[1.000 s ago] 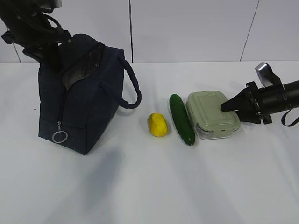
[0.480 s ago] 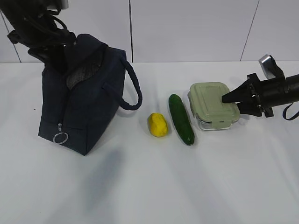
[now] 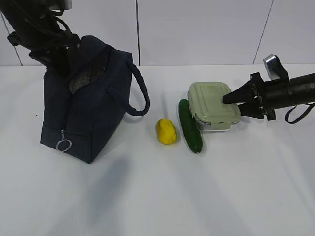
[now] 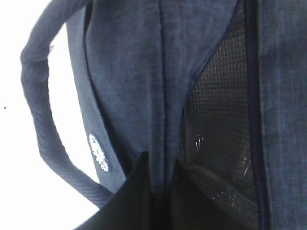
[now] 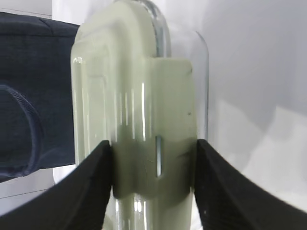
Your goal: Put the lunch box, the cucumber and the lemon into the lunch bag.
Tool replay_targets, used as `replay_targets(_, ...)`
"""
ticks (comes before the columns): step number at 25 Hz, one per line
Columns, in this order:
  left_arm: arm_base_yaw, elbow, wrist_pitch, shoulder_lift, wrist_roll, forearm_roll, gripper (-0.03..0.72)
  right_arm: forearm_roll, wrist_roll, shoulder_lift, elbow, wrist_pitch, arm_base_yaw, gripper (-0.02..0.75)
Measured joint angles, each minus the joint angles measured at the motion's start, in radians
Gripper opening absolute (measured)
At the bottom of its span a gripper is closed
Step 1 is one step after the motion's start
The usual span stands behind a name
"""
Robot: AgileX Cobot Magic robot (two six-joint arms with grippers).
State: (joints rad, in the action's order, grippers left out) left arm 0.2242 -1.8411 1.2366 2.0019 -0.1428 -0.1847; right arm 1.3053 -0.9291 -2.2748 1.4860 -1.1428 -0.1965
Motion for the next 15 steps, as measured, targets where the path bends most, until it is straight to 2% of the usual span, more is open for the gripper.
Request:
replay_targets(11, 0.000, 0.000, 0.000, 0.000, 0.000, 0.002, 0.003, 0.037, 0.057, 0.096, 0.071, 0.000, 0.024, 0.391)
replay_targets(15, 0.000, 0.000, 0.000, 0.000, 0.000, 0.002, 0.003, 0.039, 0.088, 0.108, 0.119, -0.002, 0.066, 0.391)
